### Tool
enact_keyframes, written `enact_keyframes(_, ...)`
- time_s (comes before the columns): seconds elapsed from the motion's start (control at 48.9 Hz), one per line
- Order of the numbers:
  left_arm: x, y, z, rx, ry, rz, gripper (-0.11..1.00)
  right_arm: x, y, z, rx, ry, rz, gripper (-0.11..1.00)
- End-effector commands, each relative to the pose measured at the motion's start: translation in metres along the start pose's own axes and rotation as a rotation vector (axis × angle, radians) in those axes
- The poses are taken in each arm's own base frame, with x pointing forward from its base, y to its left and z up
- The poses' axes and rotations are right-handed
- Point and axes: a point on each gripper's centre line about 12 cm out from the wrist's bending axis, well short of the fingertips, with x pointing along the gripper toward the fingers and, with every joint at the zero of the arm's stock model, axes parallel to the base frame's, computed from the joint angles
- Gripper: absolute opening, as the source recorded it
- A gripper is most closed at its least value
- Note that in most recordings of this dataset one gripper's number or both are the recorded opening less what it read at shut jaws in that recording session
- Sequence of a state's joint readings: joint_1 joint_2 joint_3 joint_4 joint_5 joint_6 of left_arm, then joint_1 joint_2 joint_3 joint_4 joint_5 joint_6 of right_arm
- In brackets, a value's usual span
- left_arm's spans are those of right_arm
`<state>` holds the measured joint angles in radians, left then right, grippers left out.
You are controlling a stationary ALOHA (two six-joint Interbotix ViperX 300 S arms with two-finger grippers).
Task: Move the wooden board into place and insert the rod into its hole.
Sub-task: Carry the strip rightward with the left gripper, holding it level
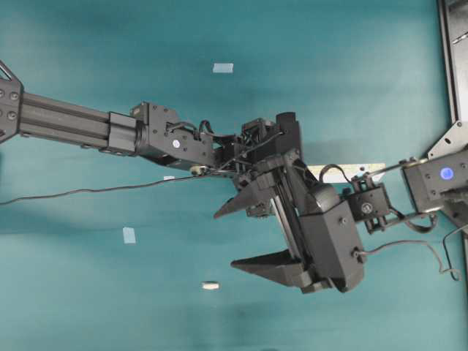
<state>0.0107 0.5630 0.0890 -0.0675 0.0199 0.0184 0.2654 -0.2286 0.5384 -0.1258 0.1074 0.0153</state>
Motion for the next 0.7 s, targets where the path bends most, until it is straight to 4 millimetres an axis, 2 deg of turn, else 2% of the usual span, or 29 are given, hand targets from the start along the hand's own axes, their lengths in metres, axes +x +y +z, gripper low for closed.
enact_keyframes(0.0,-0.006,-0.002,0.015,0.010,-0.034,-0.003,0.21,-0.008,-0.001,0.011,-0.001,-0.043,-0.004,0.98)
enact_keyframes(0.307,-0.007,-0.003,0.017,0.010,-0.035,-0.004,0.22,-0.008,-0.001,0.011,-0.001,-0.041,-0.003,0.98)
enact_keyframes(0.348,-0.007,-0.003,0.017,0.010,-0.035,-0.004,0.29,-0.008,-0.001,0.011,-0.001,-0.041,-0.003,0.98)
enact_keyframes(0.45,-0.009,-0.002,0.019,0.009,-0.035,-0.004,0.61,-0.008,-0.001,0.011,-0.001,-0.041,-0.003,0.98)
enact_keyframes(0.532,-0.012,-0.002,0.021,0.010,-0.037,-0.004,0.79,-0.008,-0.001,0.010,-0.003,-0.037,-0.003,0.98)
enact_keyframes(0.634,-0.018,-0.002,0.026,0.009,-0.047,-0.004,0.72,-0.008,-0.001,0.010,-0.003,-0.037,-0.003,0.98)
enact_keyframes(0.675,-0.021,-0.002,0.027,0.009,-0.049,-0.004,0.73,-0.008,-0.001,0.010,-0.001,-0.037,-0.003,0.98)
